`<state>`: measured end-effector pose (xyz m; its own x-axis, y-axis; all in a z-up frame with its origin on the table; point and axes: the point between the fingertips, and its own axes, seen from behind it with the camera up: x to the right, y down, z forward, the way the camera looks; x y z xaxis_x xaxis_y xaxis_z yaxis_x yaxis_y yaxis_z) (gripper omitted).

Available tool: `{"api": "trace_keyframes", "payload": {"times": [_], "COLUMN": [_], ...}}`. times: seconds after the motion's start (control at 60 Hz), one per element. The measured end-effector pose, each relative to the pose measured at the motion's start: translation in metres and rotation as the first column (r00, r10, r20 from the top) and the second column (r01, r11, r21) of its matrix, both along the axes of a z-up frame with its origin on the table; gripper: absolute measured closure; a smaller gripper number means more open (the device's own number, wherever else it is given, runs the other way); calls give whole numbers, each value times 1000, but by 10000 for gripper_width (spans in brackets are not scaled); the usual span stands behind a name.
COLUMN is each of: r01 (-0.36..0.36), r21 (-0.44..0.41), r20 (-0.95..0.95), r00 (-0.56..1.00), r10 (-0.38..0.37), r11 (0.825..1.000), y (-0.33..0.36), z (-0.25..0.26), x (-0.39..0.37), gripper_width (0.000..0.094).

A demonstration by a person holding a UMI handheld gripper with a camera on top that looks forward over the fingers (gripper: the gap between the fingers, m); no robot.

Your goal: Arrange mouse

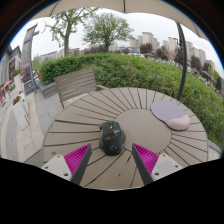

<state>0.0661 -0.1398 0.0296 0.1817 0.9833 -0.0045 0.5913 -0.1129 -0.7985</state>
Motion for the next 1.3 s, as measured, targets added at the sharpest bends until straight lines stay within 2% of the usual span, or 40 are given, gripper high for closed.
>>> {"api": "trace_keyframes", "payload": {"times": [0.383, 0.583, 0.683, 0.817, 0.917, 1.0, 1.117, 1.2, 1.3], "r01": [5, 11, 11, -10, -24, -21, -38, -43, -17], "r21": [29, 4, 10, 35, -18, -34, -37, -4, 17], "r20": [-8, 1, 4, 21, 39, 20, -67, -125, -172], "r00": [1000, 1000, 1000, 1000, 999, 1000, 997, 991, 985], "r10": [-4, -11, -11, 10, 25, 21, 35, 42, 20], "r11": [1000, 1000, 1000, 999, 1000, 999, 999, 999, 1000], "y": [25, 27, 27, 29, 26, 35, 59, 96, 162], "z": [-41, -47, -49, -48, -45, -20, 47, 99, 139], "x": [-83, -97, -101, -103, -103, -105, -116, -130, -153], "gripper_width": [81, 99, 180, 385, 413, 416, 417, 418, 416]}}
